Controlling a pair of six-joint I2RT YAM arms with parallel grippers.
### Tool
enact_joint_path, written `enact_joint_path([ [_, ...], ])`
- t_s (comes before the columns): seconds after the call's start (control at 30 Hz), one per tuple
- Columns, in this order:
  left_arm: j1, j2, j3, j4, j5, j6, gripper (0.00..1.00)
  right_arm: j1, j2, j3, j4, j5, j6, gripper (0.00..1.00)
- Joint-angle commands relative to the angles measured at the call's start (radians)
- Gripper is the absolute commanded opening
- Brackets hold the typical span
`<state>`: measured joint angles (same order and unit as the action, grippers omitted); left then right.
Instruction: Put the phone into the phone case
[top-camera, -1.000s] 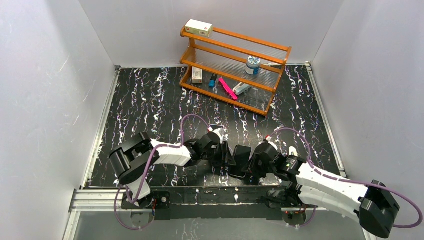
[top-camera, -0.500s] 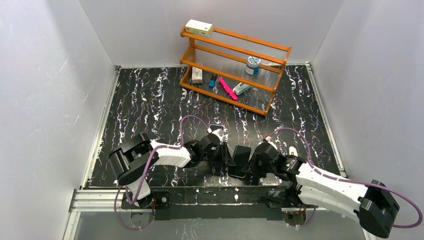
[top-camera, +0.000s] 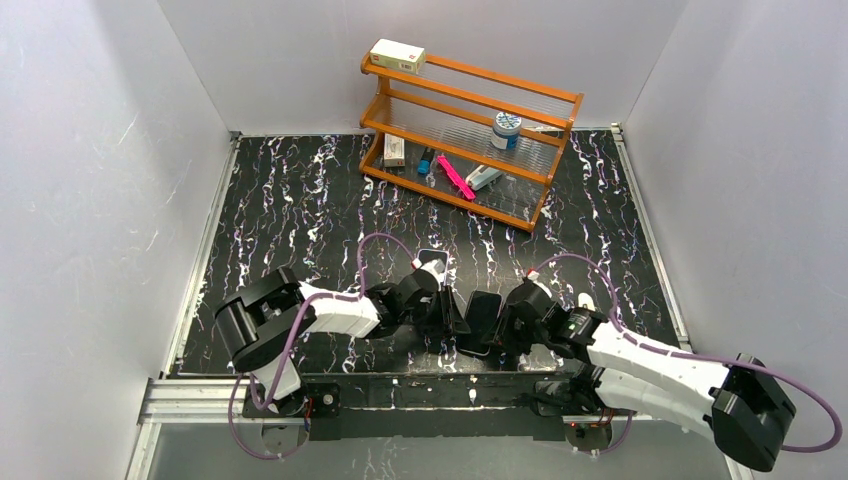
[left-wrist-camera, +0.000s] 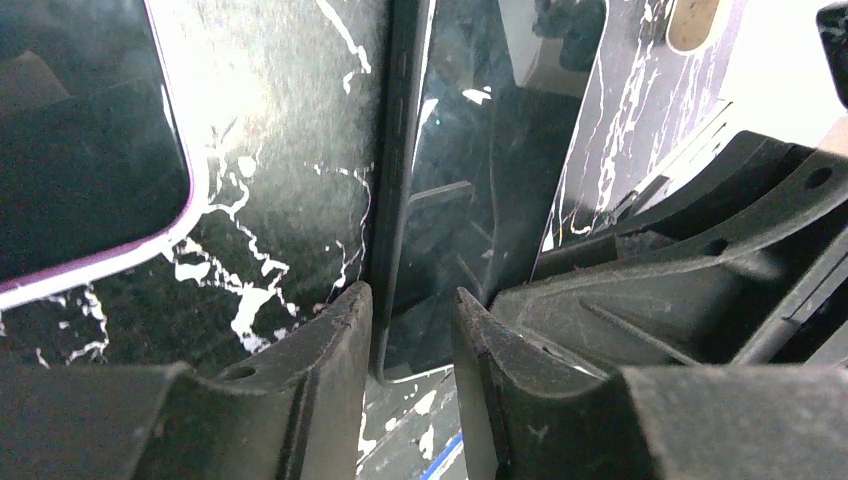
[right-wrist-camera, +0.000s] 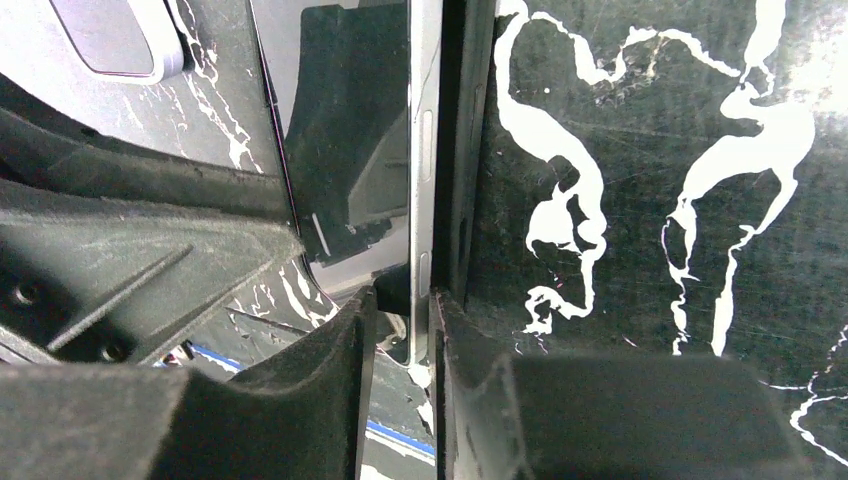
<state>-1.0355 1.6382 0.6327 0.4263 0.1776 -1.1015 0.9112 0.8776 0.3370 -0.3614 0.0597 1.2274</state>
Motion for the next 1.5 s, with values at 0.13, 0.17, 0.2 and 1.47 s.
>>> enact_joint_path([
  [0.13,-0.041,-0.091,-0.015,-0.072,-0.006,-0.001,0.32,0.005,-0.059,0.092,-0.217,0.059,-0.014,0.50],
  [0.17,-0.041,-0.096,-0.007,-0.089,-0.016,0.006,0.32,0.005,-0.069,0.097,-0.235,0.065,-0.009,0.52],
  [0.2,-0.041,-0.102,0.002,-0.107,-0.026,0.014,0.33,0.003,-0.075,0.101,-0.244,0.068,-0.009,0.55],
  [1.47,-0.023,0.099,0.171,-0.181,-0.040,0.095,0.45,-0.303,0.074,0.016,-0.053,-0.192,-0.305,0.11],
])
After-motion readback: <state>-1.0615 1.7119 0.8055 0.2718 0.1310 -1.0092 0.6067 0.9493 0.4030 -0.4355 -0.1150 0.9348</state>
